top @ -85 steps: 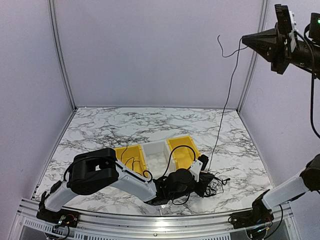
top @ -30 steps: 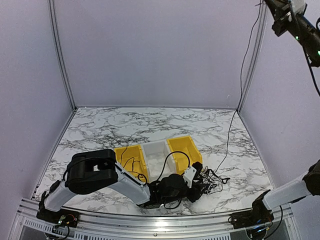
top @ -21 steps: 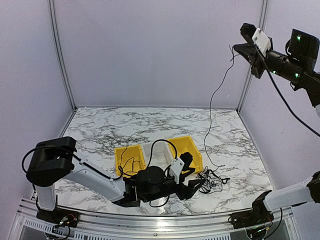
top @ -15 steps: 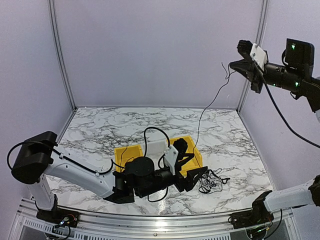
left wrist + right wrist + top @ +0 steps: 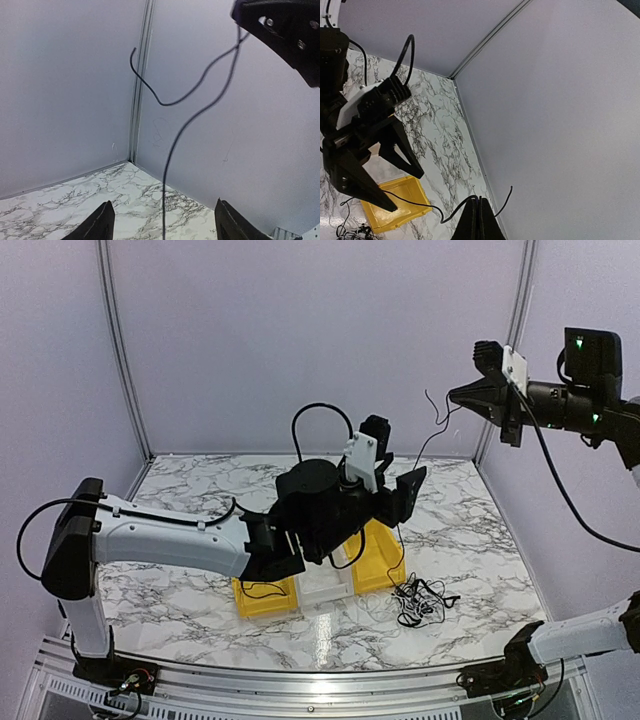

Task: Untangle the cables

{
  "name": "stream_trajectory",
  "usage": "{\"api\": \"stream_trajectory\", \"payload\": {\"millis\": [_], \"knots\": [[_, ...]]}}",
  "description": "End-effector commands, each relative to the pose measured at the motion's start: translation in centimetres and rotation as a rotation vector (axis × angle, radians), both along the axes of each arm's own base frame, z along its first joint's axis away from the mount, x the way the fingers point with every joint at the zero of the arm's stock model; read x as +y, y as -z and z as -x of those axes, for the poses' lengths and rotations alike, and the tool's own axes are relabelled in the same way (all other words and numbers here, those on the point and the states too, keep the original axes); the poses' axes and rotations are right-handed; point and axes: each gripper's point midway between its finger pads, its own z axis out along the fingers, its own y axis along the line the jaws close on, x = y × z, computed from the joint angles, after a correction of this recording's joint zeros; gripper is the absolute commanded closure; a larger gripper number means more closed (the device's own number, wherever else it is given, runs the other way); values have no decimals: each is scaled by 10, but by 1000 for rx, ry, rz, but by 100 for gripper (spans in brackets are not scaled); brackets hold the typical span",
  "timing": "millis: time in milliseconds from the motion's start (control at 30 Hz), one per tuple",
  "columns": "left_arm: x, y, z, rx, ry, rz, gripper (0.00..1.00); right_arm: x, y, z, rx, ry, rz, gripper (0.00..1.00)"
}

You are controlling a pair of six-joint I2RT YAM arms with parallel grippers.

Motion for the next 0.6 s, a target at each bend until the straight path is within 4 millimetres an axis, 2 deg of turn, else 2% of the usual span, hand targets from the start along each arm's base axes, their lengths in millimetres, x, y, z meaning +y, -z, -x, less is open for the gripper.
{"api": "stream_trajectory", "payload": {"millis": [0, 133, 300, 433, 500, 567], "knots": [[-14, 32, -20, 62, 52, -115, 38, 5, 3, 6, 11, -36, 4, 100], [-21, 37, -19, 105, 131, -106, 59, 6, 6, 4, 13, -32, 12, 100], [-27, 35, -16, 125, 203, -97, 73, 10, 12, 0, 26, -35, 23, 100], [-26, 28, -15, 117, 214, -89, 89, 12, 16, -4, 36, -35, 29, 100], [-23, 22, -14, 114, 217, -80, 97, 14, 25, -9, 50, -25, 42, 100], [-17, 13, -13, 113, 209, -65, 100, 15, 38, -19, 72, 1, 55, 100]]}}
